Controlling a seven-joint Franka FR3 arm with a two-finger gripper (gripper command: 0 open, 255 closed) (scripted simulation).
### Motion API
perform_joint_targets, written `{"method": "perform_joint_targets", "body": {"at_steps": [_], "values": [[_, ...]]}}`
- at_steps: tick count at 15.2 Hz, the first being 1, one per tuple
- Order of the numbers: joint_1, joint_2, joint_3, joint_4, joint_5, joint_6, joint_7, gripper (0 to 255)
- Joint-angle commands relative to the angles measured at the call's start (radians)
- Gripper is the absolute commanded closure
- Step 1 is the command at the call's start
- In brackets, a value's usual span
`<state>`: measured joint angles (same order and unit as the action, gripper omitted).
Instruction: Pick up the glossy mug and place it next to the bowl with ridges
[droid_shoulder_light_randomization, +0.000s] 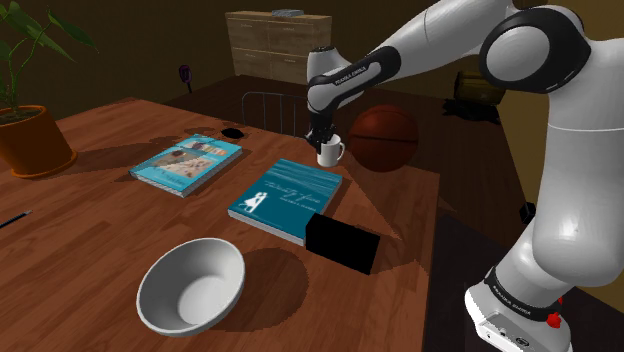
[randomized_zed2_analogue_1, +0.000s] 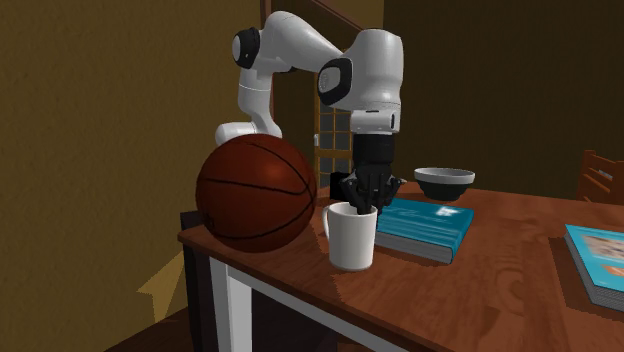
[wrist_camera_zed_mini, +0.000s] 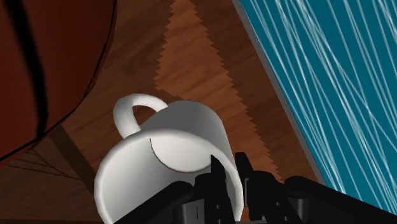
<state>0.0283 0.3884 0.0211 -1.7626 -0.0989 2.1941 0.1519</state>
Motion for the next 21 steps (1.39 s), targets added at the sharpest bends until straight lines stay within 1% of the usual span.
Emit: {"method": "perform_joint_targets", "body": {"at_steps": [1,11,21], "values": [[0.000,0.000,0.000,0.000,0.000,0.000,0.000,255],[0.000,-0.052,0.002,0.063,0.007,-0.114,-0.011,255],[0.000,-0.085,0.004,0.151,0.013,-0.235,-0.021,255]]}}
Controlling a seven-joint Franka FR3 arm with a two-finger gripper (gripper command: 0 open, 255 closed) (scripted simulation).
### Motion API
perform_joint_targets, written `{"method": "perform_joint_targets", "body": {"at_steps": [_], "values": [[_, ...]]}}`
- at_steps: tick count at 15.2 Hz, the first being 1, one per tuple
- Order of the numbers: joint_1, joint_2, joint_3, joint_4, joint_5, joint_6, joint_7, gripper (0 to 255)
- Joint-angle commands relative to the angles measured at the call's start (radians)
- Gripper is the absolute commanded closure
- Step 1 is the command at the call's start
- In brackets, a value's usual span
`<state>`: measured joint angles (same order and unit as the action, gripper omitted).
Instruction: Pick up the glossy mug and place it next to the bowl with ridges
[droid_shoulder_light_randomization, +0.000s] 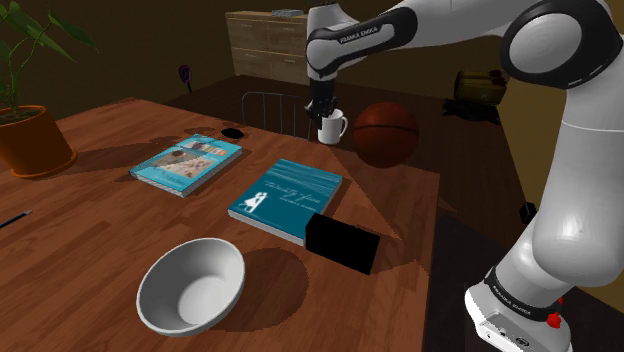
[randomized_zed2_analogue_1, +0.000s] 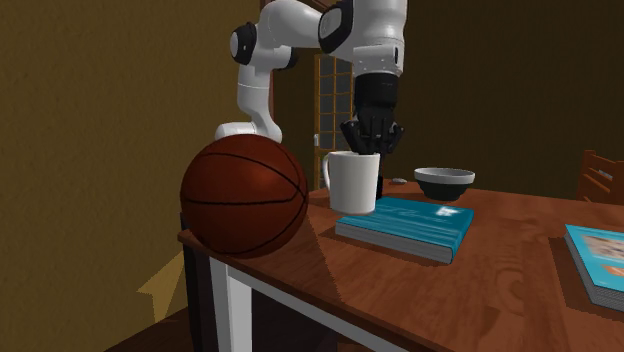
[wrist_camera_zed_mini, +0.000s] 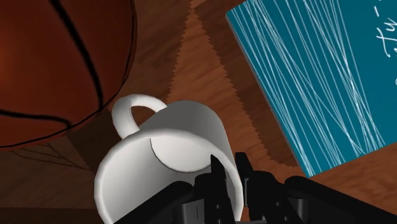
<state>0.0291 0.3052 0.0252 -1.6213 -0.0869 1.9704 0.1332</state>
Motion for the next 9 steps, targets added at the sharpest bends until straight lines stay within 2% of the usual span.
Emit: {"method": "perform_joint_targets", "body": {"at_steps": [1,9], "values": [[-0.001,-0.004,0.000,0.020,0.001,-0.024,-0.003,255],[0.000,-0.014,0.001,0.113,0.004,-0.127,-0.010,255]]}}
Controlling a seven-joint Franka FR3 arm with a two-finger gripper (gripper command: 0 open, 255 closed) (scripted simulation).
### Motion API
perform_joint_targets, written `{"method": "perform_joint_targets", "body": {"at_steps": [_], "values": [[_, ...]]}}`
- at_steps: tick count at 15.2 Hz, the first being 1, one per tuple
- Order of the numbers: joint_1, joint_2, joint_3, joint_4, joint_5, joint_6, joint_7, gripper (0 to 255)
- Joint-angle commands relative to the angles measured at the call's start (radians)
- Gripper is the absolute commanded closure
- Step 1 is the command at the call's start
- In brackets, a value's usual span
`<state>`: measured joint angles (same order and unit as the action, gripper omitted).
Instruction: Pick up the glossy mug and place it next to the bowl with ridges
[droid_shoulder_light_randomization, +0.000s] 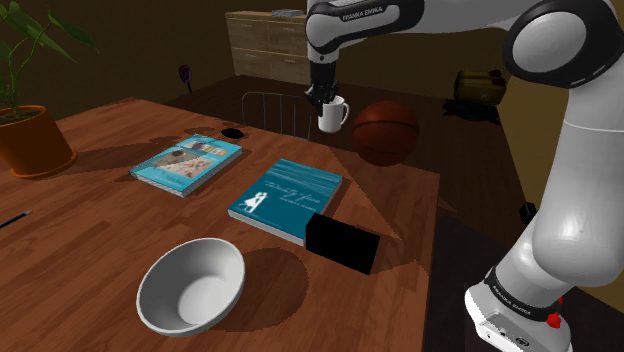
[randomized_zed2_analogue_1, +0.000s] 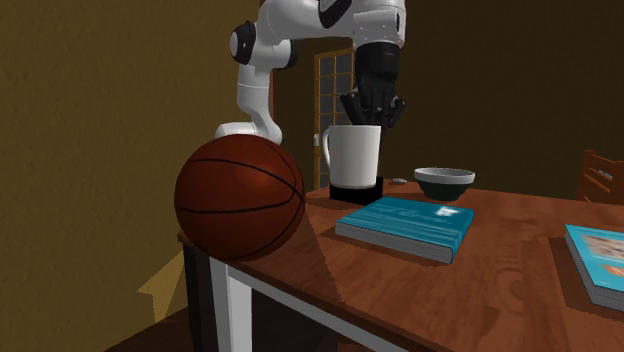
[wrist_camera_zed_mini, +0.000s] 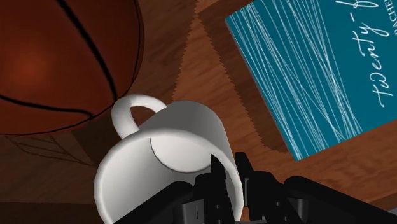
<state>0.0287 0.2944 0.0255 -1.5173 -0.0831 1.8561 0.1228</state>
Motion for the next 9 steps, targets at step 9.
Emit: {"method": "perform_joint_targets", "body": {"at_steps": [9], "values": [[0.059,-0.114,0.035,-0.093,-0.007,-0.029,0.094,255]]}}
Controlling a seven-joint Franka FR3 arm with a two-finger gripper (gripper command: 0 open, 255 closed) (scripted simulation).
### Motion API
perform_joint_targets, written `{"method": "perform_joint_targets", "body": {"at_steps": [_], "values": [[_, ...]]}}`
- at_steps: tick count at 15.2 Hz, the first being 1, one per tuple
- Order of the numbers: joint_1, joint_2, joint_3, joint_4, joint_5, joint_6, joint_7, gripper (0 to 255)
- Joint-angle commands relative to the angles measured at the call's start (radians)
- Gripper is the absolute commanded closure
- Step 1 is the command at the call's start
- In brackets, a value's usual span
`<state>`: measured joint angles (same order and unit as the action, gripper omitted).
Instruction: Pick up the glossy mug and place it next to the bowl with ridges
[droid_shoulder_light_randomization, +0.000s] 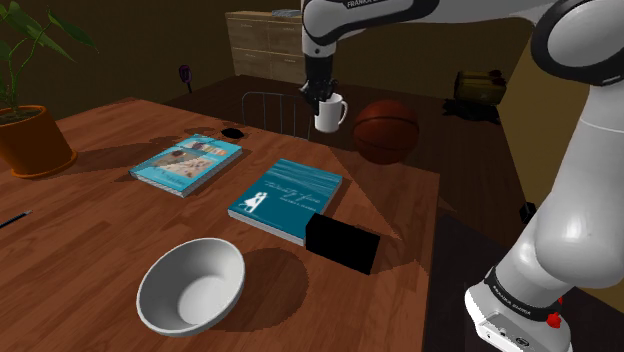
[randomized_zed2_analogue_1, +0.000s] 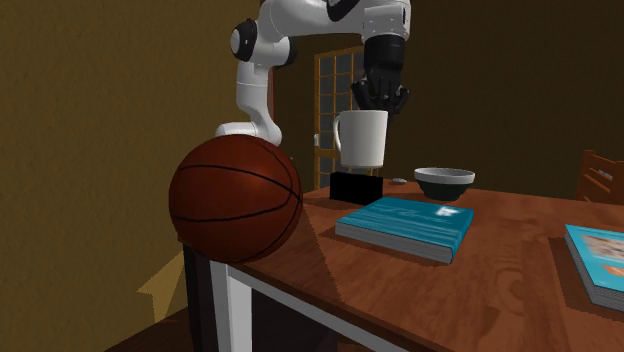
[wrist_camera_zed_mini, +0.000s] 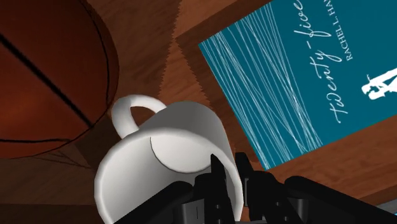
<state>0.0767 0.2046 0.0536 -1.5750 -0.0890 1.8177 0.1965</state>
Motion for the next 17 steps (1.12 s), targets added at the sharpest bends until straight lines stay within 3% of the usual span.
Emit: {"method": "perform_joint_targets", "body": {"at_steps": [1,9,17], "values": [[0.022,-0.044,0.015,-0.060,-0.002,0.014,0.040,255],[0.112,-0.163,0.089,-0.211,-0.002,0.031,0.206,255],[0.201,-0.224,0.177,-0.280,0.005,0.026,0.383,255]]}}
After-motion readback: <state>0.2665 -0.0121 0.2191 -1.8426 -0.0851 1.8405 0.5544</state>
